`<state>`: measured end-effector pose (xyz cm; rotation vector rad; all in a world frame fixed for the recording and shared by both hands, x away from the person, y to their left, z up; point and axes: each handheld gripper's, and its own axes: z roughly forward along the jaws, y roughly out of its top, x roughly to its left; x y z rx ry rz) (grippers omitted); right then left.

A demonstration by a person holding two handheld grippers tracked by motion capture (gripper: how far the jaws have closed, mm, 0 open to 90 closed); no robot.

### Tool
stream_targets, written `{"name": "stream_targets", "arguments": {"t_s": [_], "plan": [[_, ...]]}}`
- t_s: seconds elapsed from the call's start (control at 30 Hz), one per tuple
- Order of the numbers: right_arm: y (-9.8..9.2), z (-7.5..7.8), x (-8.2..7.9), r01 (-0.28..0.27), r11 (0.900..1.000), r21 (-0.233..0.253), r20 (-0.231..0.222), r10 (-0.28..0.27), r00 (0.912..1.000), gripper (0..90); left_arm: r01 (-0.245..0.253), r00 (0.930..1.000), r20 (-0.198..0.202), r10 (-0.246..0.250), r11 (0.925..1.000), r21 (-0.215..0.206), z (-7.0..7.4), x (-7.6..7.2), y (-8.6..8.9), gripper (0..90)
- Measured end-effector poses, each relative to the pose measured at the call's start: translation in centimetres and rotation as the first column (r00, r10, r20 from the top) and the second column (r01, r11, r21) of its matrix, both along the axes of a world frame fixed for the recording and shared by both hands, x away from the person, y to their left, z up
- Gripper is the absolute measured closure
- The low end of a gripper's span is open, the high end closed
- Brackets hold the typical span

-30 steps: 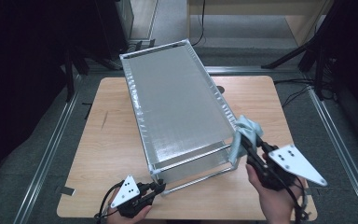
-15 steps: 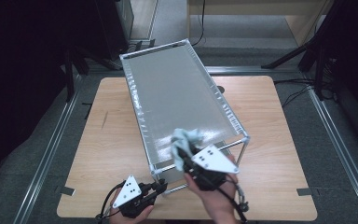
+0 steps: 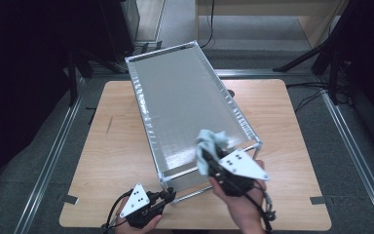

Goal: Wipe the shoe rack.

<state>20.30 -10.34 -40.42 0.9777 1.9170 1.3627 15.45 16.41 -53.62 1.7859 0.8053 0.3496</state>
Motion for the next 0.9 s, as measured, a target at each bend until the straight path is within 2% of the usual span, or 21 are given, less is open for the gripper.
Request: {"name": "stream_targets", "arguments": {"t_s": [0.03,0.07,0.13,0.2,0.3,0.33,0.37,0.4,0.47,0.5,0.53,0.63,0.73,0.83,0.9], "plan": [[-1.2,0.2,0.2,0.033,0.999,0.013,0.005,-0.033,0.9994,70.4,-0.001,1.0000,0.000,0.001,1.0000,0.001,0.0,0.0,0.0,79.3],[-3.9,0.5,0.6,0.112,0.993,0.044,0.010,-0.113,0.9936,70.5,-0.001,1.0000,-0.001,0.001,1.0000,0.002,0.0,0.0,0.0,79.3],[-5.8,0.7,0.8,0.159,0.985,0.072,0.001,-0.160,0.9872,70.8,-0.001,1.0000,-0.001,0.001,1.0000,0.003,0.0,0.0,0.0,79.4],[-6.9,0.7,0.8,0.166,0.981,0.097,-0.007,-0.166,0.9861,71.3,-0.002,1.0000,-0.004,0.002,1.0000,0.002,0.0,0.1,-0.1,79.4],[-6.8,0.6,0.5,0.163,0.982,0.090,-0.003,-0.163,0.9866,72.0,-0.004,1.0000,-0.005,0.004,1.0000,-0.003,0.0,0.1,-0.2,79.4],[-5.9,0.4,0.3,0.136,0.988,0.078,-0.004,-0.136,0.9907,72.4,-0.014,0.9999,-0.002,0.014,0.9999,-0.005,-0.1,0.0,-0.4,79.4],[-5.9,0.4,0.3,0.136,0.988,0.078,-0.004,-0.136,0.9907,72.4,-0.014,0.9999,-0.002,0.014,0.9999,-0.005,-0.1,0.0,-0.4,79.4],[-4.8,0.2,0.0,0.099,0.992,0.080,-0.004,-0.099,0.9951,72.6,-0.020,0.9998,-0.001,0.020,0.9998,-0.007,-0.1,0.0,-0.6,79.4],[-3.3,-0.1,-0.4,0.059,0.995,0.085,-0.005,-0.059,0.9983,72.6,-0.022,0.9998,-0.003,0.022,0.9997,-0.015,-0.2,0.1,-0.8,79.4],[-3.3,-0.1,-0.4,0.059,0.995,0.085,-0.005,-0.059,0.9983,72.6,-0.022,0.9998,-0.003,0.022,0.9997,-0.015,-0.2,0.1,-0.8,79.3],[-1.6,-0.3,-1.0,0.009,0.996,0.091,-0.004,-0.009,1.0000,72.7,-0.022,0.9997,-0.008,0.022,0.9995,-0.023,-0.2,0.2,-1.0,79.3],[0.9,-0.6,-1.8,-0.069,0.992,0.108,-0.010,0.070,0.9975,72.8,-0.024,0.9997,-0.005,0.024,0.9995,-0.020,-0.2,0.3,-1.6,79.3],[2.8,-0.7,-2.6,-0.139,0.985,0.104,-0.005,0.140,0.9902,72.7,-0.024,0.9997,0.002,0.024,0.9997,-0.004,-0.1,0.3,-1.9,79.5],[3.3,-0.8,-2.9,-0.150,0.985,0.085,0.010,0.150,0.9887,72.7,-0.025,0.9997,0.002,0.025,0.9997,0.003,-0.1,0.3,-1.9,79.6],[2.8,-0.7,-2.7,-0.159,0.983,0.088,0.005,0.159,0.9872,72.8,-0.025,0.9997,-0.001,0.025,0.9997,0.004,-0.1,0.4,-2.0,79.7]]}}
